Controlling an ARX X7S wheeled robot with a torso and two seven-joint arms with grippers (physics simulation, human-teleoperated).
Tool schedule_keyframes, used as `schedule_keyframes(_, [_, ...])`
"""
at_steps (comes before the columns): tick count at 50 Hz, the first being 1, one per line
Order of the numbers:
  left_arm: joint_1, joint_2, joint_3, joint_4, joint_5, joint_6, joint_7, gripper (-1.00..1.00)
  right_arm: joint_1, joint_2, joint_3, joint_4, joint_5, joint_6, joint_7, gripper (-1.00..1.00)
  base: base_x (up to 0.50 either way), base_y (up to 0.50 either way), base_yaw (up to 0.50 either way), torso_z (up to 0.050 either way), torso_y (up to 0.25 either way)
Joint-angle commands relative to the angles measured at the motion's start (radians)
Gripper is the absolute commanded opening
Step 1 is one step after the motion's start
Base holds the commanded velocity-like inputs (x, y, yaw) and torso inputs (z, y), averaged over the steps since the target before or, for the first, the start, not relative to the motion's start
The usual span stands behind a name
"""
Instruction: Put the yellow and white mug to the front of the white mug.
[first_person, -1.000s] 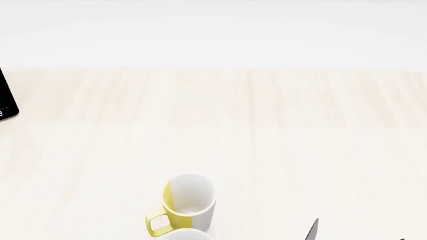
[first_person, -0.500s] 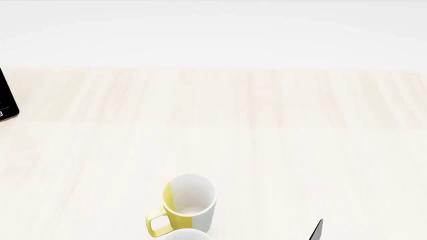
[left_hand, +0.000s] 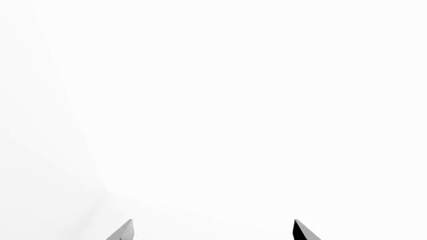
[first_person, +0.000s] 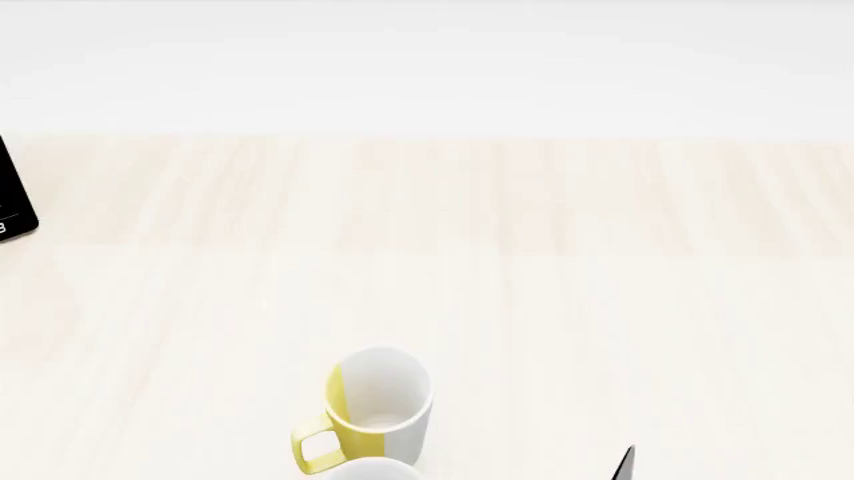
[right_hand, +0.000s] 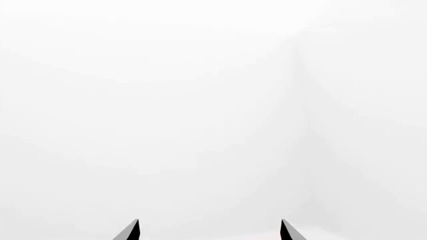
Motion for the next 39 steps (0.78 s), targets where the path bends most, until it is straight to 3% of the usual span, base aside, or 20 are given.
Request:
schedule_keyframes(1, [0.005,0.000,0.018,-0.024,0.007,0.001,-0.001,1.00,-0.036,0.010,-0.009,-0.039,-0.028,-0.033,0.004,1.00,0.00,0.00,0.00,0.000,0.000])
schedule_keyframes(18, [0.033,0.000,0.068,-0.095,0.069,0.001,-0.065,1.00,-0.124,0.024,-0.026,-0.119,-0.126,-0.112,0.015,1.00,0.00,0.00,0.00,0.000,0.000])
schedule_keyframes(30, [0.029,-0.009,0.090,-0.160,0.205,-0.007,-0.203,1.00,-0.160,0.032,-0.035,-0.146,-0.185,-0.148,0.020,1.00,0.00,0.00,0.00,0.000,0.000])
schedule_keyframes(39, [0.036,0.000,0.077,-0.085,0.323,0.001,-0.278,1.00,-0.168,0.037,-0.032,-0.151,-0.189,-0.155,0.027,1.00,0.00,0.00,0.00,0.000,0.000])
